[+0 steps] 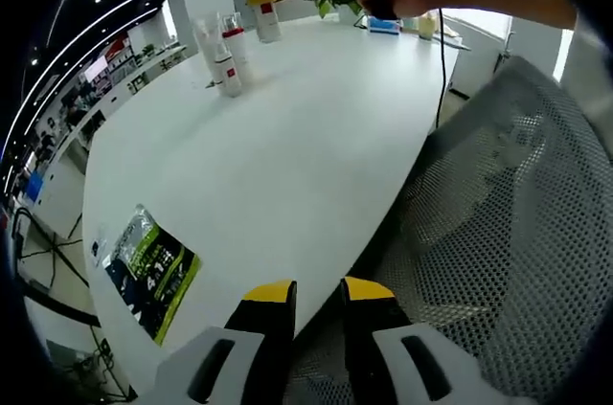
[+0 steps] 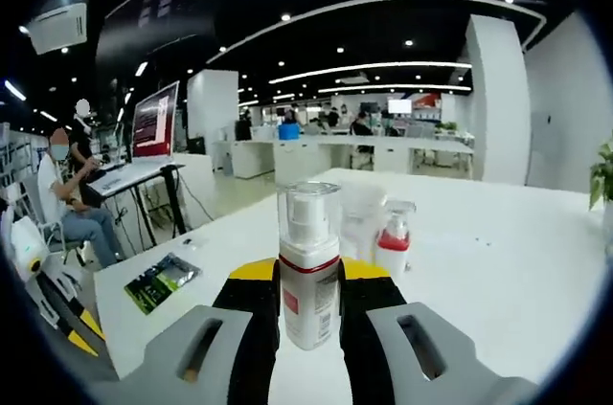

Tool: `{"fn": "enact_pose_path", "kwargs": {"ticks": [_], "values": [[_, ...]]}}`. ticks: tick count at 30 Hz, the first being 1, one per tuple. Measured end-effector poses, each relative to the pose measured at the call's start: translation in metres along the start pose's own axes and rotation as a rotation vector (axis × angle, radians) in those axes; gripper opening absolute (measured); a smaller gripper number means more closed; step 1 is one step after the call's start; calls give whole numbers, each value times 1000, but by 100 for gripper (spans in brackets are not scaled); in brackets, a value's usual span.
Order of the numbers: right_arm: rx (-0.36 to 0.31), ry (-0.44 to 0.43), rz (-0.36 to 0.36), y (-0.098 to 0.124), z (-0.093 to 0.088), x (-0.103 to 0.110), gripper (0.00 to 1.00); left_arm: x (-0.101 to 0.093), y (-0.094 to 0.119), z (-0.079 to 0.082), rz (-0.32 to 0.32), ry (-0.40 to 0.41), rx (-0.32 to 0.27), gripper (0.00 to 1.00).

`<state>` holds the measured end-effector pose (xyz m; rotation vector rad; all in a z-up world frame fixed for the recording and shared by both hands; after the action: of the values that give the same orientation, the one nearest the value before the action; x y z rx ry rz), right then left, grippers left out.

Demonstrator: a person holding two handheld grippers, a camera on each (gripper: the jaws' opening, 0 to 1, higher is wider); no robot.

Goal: Arrange the skincare products in the storage area until every visible bottle or jar stands upright without overlapping.

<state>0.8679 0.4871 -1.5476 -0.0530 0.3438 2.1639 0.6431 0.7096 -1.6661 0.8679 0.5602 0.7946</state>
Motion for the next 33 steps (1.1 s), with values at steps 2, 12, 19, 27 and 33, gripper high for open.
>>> {"fn": "enact_pose_path", "kwargs": {"ticks": [2,12,19,27,33], "values": [[11,21,-8,0,-7,-4,20,0,1,1,7,-13,-12,19],[-12,69,-28,-31,-34,-26,20,-2,1,4,-8,-9,-26,19],[-7,101,-15,-51,-57,-30,20,1,1,5,7,1,-29,19],[14,113,-9,-65,-73,-35,20,4,1,4,20,7,-25,19],[-6,95,-24,-71,-78,-39,20,5,1,2,29,10,-12,19]]}}
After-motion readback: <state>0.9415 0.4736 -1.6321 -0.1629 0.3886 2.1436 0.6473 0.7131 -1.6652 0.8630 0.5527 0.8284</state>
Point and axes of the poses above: the point that each gripper's makers call its tool centre point, and the gripper's own axes: y roughly backward along the fingers, x roughly to its left, z roughly out of its top, the point moved 4 cm from there along y, roughly backward along the fingers, and after that the axes turned 14 degrees about y, right-handed, at the moved point
